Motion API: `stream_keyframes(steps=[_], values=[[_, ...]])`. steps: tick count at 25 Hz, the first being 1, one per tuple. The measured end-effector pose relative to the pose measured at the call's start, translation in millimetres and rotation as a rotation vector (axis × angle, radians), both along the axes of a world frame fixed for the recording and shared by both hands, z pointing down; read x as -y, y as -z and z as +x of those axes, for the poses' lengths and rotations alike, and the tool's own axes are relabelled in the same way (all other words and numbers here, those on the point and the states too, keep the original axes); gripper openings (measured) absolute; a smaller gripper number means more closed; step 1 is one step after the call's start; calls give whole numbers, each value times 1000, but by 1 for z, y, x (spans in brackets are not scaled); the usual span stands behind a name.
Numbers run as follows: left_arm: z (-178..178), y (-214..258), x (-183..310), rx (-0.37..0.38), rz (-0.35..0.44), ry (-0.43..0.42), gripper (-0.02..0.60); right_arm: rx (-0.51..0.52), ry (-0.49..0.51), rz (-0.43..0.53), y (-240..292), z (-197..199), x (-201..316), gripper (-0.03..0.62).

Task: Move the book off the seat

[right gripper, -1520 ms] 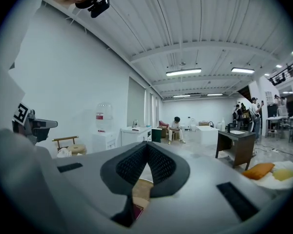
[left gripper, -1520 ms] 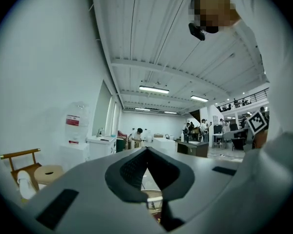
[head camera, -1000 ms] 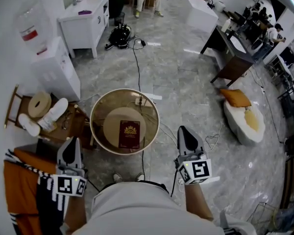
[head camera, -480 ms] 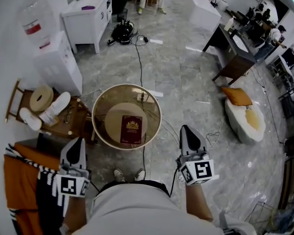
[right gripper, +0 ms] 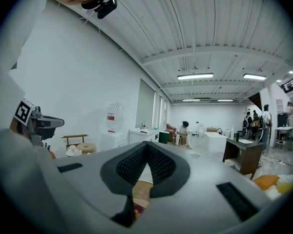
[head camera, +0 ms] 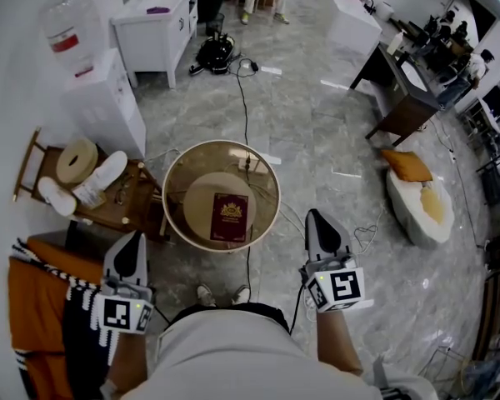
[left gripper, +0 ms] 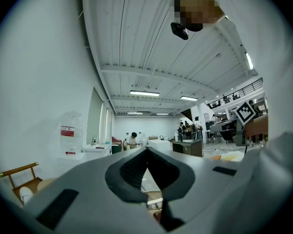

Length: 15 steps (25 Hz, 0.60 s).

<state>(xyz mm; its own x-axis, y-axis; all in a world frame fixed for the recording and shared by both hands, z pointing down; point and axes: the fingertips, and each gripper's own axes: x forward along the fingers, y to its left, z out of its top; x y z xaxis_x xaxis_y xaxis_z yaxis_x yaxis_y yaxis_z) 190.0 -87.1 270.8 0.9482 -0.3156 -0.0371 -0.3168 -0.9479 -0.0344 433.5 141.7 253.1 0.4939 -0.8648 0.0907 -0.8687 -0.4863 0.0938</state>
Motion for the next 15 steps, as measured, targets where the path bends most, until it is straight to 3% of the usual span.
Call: stream_keyframes(steps=[15], values=[[-13, -16, 21, -7, -30, -5, 17, -4, 7, -21, -13, -20, 19, 21]])
